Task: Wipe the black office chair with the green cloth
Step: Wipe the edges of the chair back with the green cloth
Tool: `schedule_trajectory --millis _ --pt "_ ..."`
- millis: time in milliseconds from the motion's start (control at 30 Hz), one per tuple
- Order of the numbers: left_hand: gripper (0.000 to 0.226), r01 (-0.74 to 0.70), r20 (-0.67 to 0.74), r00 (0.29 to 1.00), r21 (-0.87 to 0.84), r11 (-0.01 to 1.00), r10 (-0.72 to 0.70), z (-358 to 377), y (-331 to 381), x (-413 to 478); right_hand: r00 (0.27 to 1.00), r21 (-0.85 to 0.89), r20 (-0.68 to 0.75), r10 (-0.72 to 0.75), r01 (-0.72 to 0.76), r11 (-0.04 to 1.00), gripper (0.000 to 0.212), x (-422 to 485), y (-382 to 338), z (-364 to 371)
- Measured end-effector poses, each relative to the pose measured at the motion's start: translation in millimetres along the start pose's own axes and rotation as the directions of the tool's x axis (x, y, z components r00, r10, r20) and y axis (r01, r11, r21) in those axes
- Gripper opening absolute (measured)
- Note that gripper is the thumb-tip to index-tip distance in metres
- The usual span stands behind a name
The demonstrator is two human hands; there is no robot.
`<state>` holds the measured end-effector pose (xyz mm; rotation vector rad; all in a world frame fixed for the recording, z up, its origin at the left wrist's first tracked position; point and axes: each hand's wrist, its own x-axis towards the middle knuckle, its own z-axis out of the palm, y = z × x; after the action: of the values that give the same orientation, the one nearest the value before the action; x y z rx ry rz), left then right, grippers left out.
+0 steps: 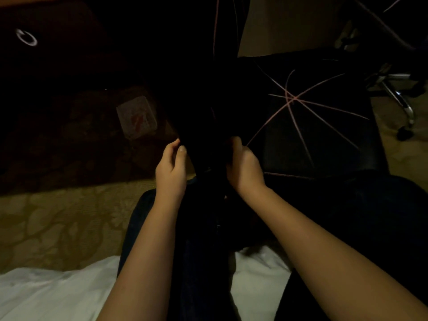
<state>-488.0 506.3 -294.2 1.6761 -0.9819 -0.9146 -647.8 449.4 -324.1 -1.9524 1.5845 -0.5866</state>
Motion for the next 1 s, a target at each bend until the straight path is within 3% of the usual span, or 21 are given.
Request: schedule_trajectory --millis 100,200,300,433,533,833,1000 --pt "0.035 0.007 0.021 1.0 -0.026 1.0 -0.007 -0.7 0.2 -0.5 0.981 0.169 -0.192 -0.023 0.056 0.984 0.038 2.4 -9.0 -25.8" --pt "0.035 0.006 0.028 1.0 -0.01 1.0 -0.006 -0.4 0.2 -2.0 0.888 0.327 -0.459 -0.031 0.201 0.923 0.028 10.1 -24.0 -50.0" --pt "0.036 -0.002 0.011 1.0 0.006 1.0 0.002 1.7 -1.0 -1.3 0.81 0.359 -0.585 -0.041 0.304 0.882 0.017 14.8 -33.7 -60.7" --pt "0.035 -0.002 -0.009 1.0 0.028 1.0 0.003 3.4 -1.8 -1.0 0.836 0.471 -0.543 0.077 0.228 0.852 0.021 11.2 -42.6 -47.2" --pt "0.034 -0.001 -0.035 0.999 0.045 0.999 0.002 4.1 -1.4 -0.8 0.852 0.536 -0.519 0.064 0.267 0.801 0.029 4.4 -51.7 -31.8" --pt "0.027 -0.003 -0.035 0.999 0.039 0.999 0.005 3.2 5.1 -4.3 0.823 0.504 -0.562 0.084 0.26 0.824 0.032 2.4 -39.9 -5.7" --pt "0.025 -0.011 -0.062 0.998 0.035 0.999 0.013 3.8 6.7 -2.5 0.858 0.559 -0.453 0.242 0.062 0.827 0.024 2.9 -34.0 5.4"
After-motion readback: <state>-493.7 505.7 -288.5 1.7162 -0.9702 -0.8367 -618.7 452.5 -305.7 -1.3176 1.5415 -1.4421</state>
